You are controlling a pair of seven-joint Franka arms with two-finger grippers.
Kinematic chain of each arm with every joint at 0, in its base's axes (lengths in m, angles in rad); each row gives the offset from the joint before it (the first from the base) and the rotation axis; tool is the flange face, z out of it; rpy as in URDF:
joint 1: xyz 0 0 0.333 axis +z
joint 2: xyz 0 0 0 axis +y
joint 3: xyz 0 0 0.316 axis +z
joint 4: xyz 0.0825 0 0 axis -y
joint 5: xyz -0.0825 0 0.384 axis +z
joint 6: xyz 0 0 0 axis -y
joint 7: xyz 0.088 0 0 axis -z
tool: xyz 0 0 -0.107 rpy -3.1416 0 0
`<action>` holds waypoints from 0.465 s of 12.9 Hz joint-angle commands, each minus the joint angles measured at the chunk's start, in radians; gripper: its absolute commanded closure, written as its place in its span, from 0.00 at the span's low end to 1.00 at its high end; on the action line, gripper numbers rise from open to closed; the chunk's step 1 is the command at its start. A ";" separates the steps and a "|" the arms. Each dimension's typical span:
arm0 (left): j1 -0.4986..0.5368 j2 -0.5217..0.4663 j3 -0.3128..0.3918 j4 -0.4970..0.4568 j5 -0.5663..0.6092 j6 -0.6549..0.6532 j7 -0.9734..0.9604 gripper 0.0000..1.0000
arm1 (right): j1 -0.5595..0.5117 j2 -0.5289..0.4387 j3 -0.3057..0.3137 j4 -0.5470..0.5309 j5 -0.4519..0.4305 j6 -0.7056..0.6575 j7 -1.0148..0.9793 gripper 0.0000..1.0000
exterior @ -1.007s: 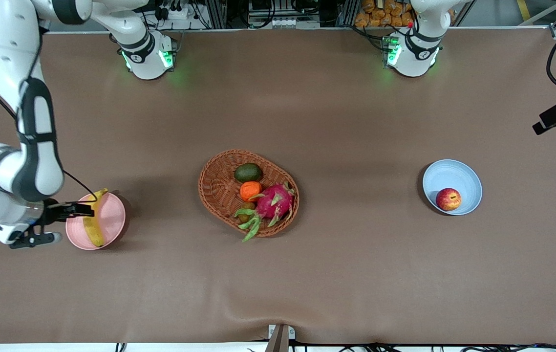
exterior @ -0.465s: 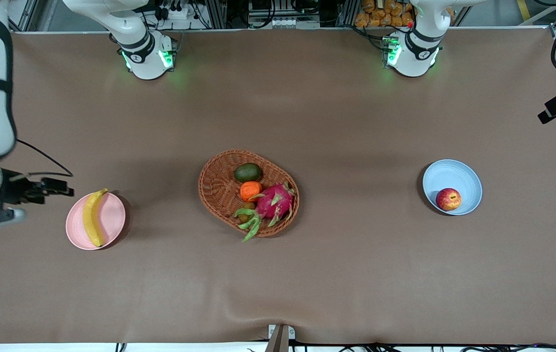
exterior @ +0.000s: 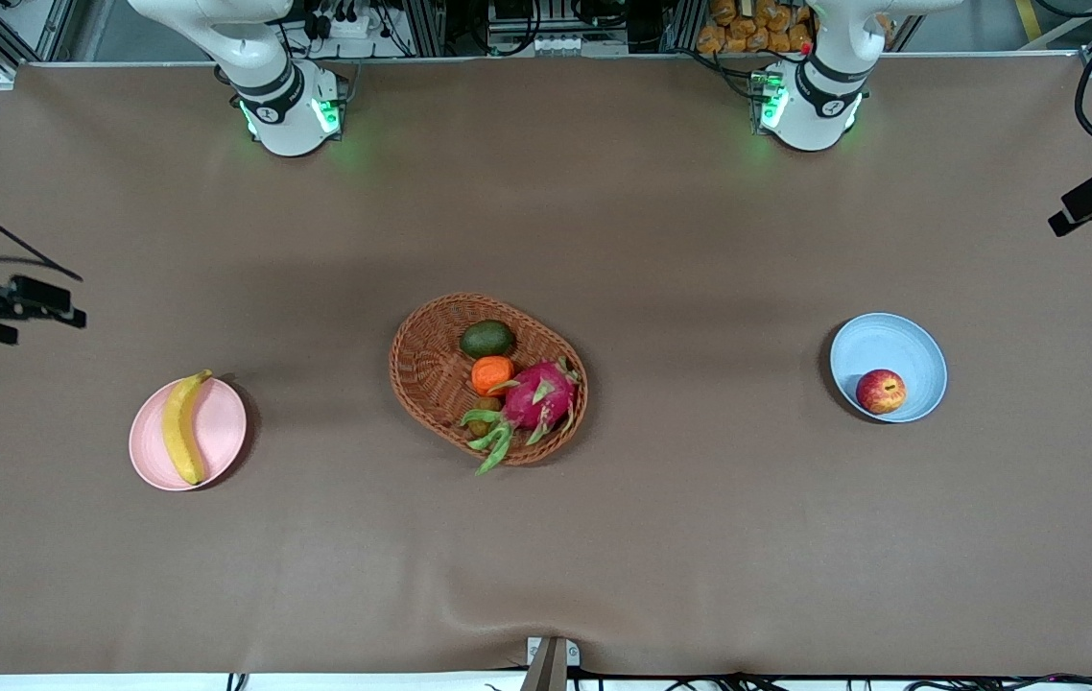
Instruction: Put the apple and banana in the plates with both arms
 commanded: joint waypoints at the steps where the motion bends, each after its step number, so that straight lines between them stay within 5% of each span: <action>1: -0.013 -0.026 0.001 -0.009 0.003 -0.071 0.025 0.00 | -0.042 -0.135 0.064 -0.080 -0.057 -0.010 0.091 0.00; 6: -0.011 -0.024 -0.053 -0.012 0.004 -0.091 0.040 0.00 | -0.034 -0.139 0.058 0.074 -0.118 -0.182 0.234 0.00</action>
